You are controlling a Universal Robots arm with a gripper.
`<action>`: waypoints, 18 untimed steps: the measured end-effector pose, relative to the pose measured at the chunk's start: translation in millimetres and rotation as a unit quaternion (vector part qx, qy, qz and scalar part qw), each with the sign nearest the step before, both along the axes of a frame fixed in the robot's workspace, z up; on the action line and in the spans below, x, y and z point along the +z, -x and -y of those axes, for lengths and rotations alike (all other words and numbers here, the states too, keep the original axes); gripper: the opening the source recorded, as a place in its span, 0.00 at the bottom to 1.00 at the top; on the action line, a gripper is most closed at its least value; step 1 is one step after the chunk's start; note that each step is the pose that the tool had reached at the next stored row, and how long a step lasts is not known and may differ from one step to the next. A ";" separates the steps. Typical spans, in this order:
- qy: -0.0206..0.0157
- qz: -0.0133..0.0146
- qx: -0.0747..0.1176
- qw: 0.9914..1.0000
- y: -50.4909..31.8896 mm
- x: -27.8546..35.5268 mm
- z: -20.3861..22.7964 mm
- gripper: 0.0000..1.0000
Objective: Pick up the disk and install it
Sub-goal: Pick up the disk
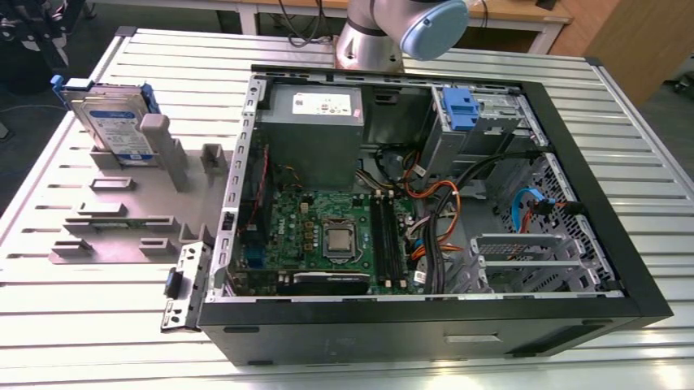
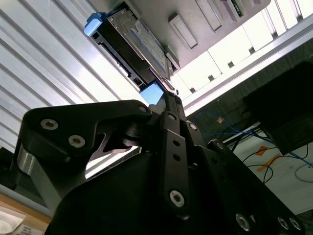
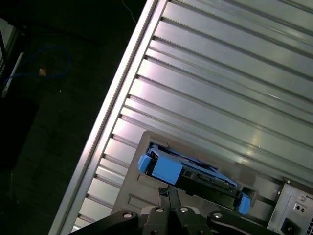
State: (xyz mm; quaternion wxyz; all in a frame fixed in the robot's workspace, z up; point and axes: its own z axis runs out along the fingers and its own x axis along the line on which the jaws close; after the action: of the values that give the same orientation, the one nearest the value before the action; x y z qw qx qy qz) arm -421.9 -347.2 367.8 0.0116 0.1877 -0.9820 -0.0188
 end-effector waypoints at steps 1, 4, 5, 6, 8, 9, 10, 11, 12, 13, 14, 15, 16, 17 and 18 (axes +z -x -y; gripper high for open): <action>0.000 0.000 0.001 1.000 0.0 0.0 0.0 0.11; 0.000 0.000 0.006 1.000 0.0 0.0 0.0 0.11; 0.000 0.000 0.008 1.000 0.0 0.0 0.0 0.11; 0.000 0.000 0.009 1.000 0.0 0.0 0.0 0.11; 0.000 0.000 0.013 1.000 0.0 0.0 0.0 0.11; 0.000 0.000 0.015 1.000 0.0 0.0 0.0 0.11; 0.000 0.000 0.017 1.000 0.0 0.0 0.0 0.11; 0.000 0.000 0.020 1.000 0.0 0.0 0.0 0.11; 0.000 0.000 0.022 1.000 0.0 0.0 0.0 0.11; 0.000 0.000 0.024 1.000 0.0 0.0 0.0 0.11; 0.000 0.000 0.024 1.000 0.0 0.0 0.0 0.11; 0.000 0.000 0.025 1.000 0.0 0.0 0.0 0.11; 0.000 0.000 0.025 1.000 0.0 0.0 0.0 0.11; 0.000 0.000 0.025 1.000 0.0 0.0 0.0 0.11; 0.000 0.000 0.025 1.000 0.0 0.0 0.0 0.11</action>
State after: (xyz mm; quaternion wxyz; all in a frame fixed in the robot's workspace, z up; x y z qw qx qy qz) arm -422.0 -347.2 367.8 0.0121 0.2122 -0.9770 -0.0185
